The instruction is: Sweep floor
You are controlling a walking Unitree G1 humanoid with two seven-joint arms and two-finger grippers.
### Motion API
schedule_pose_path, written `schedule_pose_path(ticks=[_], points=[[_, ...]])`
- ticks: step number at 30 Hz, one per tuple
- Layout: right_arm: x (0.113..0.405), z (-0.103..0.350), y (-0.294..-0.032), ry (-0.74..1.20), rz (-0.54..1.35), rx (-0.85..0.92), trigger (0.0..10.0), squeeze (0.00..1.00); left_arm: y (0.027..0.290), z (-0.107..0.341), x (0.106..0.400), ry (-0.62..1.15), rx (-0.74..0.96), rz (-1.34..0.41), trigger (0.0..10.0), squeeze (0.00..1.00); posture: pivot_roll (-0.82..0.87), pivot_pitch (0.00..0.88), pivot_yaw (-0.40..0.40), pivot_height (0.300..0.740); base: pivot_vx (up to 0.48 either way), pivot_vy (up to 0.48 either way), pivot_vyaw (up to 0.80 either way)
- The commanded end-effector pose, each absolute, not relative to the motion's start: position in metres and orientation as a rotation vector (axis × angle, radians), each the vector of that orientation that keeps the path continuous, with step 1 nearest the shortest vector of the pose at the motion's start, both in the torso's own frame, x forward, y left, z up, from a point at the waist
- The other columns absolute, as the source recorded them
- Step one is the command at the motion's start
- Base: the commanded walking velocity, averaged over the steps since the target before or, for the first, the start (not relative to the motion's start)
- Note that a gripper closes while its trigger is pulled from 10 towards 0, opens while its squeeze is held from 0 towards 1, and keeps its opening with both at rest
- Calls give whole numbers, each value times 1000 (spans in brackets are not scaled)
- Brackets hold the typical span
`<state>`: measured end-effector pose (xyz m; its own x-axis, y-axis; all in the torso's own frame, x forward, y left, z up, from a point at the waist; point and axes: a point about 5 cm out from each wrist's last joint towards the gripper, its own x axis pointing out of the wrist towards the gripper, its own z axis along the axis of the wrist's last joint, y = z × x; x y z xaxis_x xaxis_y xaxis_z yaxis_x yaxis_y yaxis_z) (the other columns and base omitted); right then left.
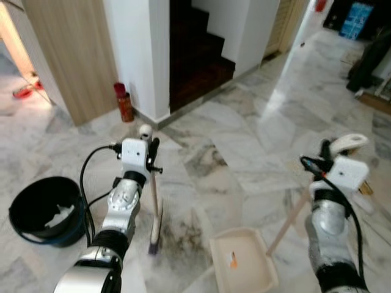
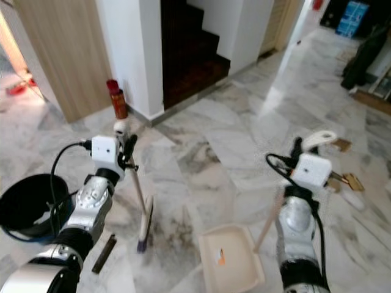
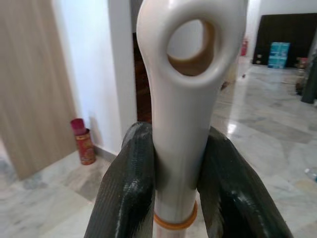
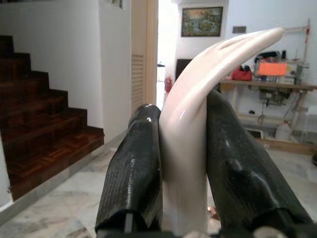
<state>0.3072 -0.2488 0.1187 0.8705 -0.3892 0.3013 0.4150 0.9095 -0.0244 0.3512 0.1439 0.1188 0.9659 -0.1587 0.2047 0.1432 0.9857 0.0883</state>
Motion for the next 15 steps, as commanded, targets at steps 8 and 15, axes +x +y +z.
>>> schedule_pose_path(ticks=[8, 15], points=[[304, 132, -265, -343, -468, -96, 10000, 0, 127, 119, 345, -254, 54, -214, 10000, 0, 59, 0, -95, 740, 0, 0, -800], [309, 133, -260, -342, -457, -83, 10000, 0, 130, 123, 345, -260, 80, -230, 10000, 0, 97, 0, -61, 740, 0, 0, -800]])
